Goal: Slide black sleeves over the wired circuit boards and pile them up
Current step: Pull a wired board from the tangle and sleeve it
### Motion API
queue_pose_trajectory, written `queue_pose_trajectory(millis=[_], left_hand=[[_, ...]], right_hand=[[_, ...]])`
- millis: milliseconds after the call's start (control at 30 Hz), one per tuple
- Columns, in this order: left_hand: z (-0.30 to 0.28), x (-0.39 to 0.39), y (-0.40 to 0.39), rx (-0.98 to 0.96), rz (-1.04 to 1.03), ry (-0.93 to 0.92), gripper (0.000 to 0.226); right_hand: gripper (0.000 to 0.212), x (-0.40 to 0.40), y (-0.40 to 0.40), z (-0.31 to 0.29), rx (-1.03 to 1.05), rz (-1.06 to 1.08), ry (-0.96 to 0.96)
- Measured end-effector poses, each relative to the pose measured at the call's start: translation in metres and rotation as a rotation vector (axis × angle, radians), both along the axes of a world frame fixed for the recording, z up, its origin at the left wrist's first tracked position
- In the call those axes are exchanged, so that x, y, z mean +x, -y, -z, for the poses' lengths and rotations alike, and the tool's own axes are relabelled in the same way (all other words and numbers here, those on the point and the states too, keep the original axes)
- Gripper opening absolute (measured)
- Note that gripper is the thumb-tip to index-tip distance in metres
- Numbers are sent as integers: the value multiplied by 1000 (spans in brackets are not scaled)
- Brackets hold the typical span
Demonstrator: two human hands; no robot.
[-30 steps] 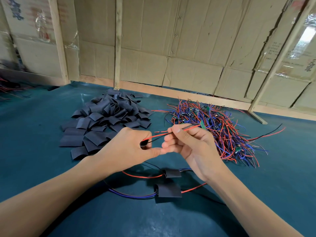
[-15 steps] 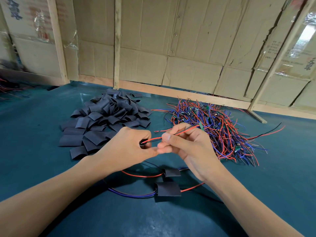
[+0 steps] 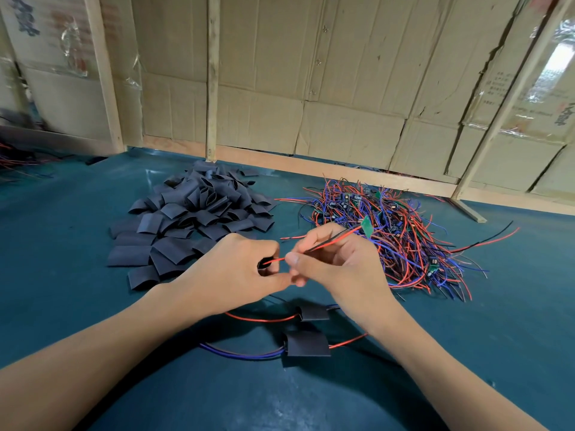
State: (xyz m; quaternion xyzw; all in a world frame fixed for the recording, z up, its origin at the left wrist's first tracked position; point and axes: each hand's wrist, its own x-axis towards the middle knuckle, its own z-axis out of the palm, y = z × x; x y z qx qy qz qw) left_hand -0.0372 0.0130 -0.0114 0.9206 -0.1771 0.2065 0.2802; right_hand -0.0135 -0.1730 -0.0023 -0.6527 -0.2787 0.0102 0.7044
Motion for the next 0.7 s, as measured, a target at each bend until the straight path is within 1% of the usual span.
queue_pose_trajectory(millis=[67,133,167,233,267,300,367,400,433,533,600,667,700], left_hand=[[-2,0,-1,74,-1,12,40],[-7,-1,-2,184,4,20,35],[-9,-2,-1,239,9,18,31],[-9,-1,-2,258,22,1,27],[-8,0,-3,255,17,-1,30],[-7,2,-4,266,5,13,36],[-5,5,-6,293,-21,35,45],[-4,6,-7,305,-31,35,45],[-4,6,-8,323,-39,32,45],[-4,6,-9,355,-63,16,46],[-4,6,-8,378,-79,22,44],[-4,6,-8,409,-99,31,42],[-5,6,-8,426,-108,41,42]], right_hand=[[20,-5,-2,1,-112,79,87],[17,-11,-8,2,-177,116,144],[17,-13,-11,2,-198,137,156],[13,-18,-17,-1,-221,184,115],[18,-19,-18,-4,-199,180,23],[25,-20,-17,-7,-135,152,-125],[40,-19,-13,-14,52,44,-481],[51,-18,-10,-16,112,8,-619],[59,-17,-7,-17,132,-5,-715],[63,-10,-1,-15,126,15,-885],[67,-5,2,-14,171,29,-975],[65,0,5,-11,252,58,-1040],[59,2,6,-9,287,83,-1055]])
